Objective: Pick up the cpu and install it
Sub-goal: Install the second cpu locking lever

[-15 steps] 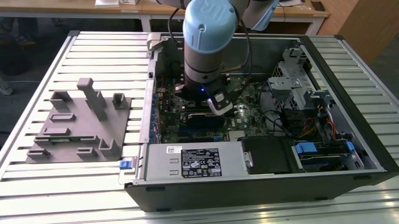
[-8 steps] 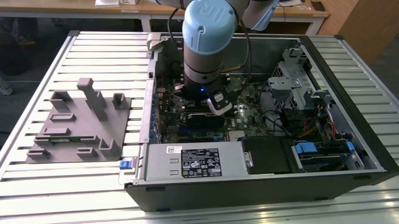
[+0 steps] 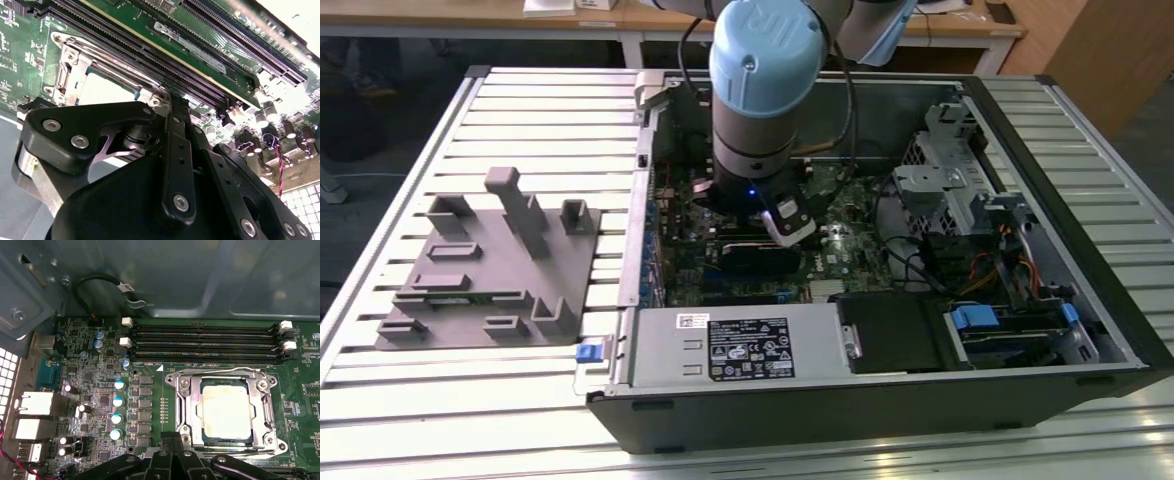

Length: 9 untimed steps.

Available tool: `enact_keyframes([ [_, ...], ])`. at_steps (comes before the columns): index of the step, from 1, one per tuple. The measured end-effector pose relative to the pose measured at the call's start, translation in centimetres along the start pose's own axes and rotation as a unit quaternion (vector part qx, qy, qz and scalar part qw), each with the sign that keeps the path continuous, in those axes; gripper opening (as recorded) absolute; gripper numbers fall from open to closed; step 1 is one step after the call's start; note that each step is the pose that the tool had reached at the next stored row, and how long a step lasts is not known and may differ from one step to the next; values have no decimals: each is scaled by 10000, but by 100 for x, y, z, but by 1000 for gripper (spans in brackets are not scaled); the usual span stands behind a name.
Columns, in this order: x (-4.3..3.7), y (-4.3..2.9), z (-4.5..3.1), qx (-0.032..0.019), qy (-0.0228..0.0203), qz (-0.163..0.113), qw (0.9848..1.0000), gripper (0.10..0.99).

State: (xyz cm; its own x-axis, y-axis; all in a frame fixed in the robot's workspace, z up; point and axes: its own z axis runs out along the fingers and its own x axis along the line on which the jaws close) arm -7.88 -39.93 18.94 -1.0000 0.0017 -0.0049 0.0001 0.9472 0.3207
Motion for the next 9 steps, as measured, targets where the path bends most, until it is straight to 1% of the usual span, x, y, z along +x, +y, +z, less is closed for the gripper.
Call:
enact_keyframes([
  [5,1,5,-3,-1,0,0,10000,106],
  [9,1,13,-27,1,0,0,10000,106],
])
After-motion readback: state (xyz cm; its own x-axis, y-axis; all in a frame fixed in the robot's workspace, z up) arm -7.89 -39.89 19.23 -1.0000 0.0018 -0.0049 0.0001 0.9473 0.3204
